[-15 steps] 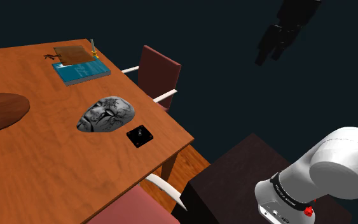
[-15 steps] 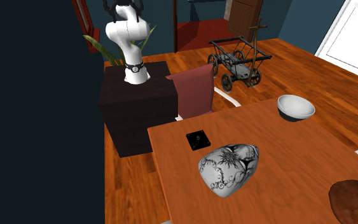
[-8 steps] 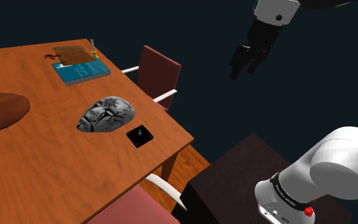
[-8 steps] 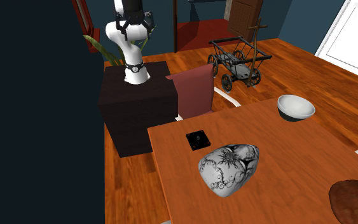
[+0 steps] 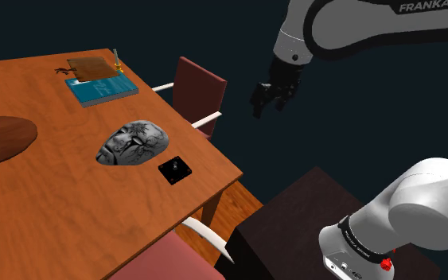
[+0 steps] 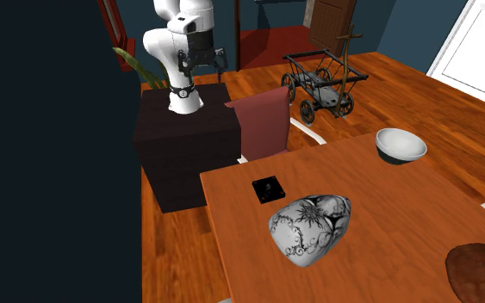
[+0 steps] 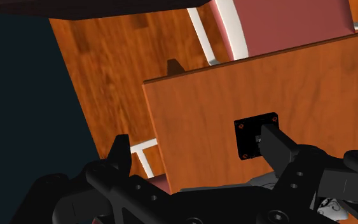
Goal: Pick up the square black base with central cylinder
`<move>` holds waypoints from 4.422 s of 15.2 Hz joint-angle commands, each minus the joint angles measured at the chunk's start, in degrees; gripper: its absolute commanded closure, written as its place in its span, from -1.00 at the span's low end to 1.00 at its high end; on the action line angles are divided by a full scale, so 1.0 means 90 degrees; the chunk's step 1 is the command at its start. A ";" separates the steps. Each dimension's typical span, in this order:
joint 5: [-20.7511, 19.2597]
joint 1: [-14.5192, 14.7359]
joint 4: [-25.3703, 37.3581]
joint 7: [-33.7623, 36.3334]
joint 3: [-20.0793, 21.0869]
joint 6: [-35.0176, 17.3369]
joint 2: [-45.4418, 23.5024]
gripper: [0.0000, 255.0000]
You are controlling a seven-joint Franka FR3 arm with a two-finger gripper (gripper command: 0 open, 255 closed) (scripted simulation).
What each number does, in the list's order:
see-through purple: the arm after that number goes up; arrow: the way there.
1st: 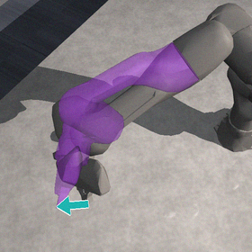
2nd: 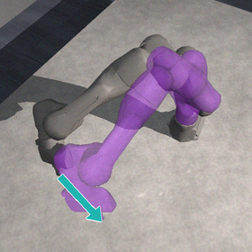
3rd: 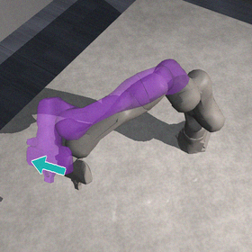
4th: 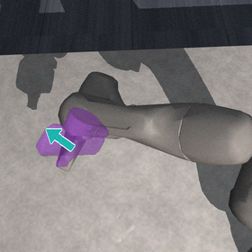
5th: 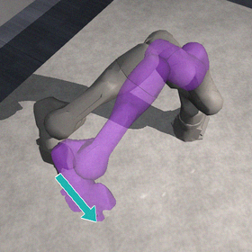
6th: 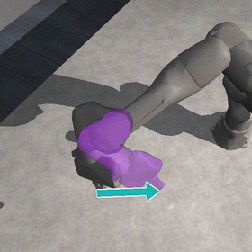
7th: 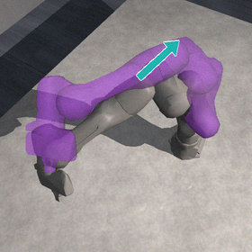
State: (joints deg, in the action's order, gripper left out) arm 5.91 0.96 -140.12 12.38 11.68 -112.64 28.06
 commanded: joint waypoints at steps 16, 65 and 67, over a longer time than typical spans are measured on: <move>-0.0844 0.0167 0.1113 0.1811 0.0819 -0.2909 -0.3997 -1.00; -0.1769 0.1068 0.3832 0.2976 0.0408 -0.3225 -0.7035 1.00; -0.1766 0.1067 0.3830 0.2974 0.0411 -0.3216 -0.7025 1.00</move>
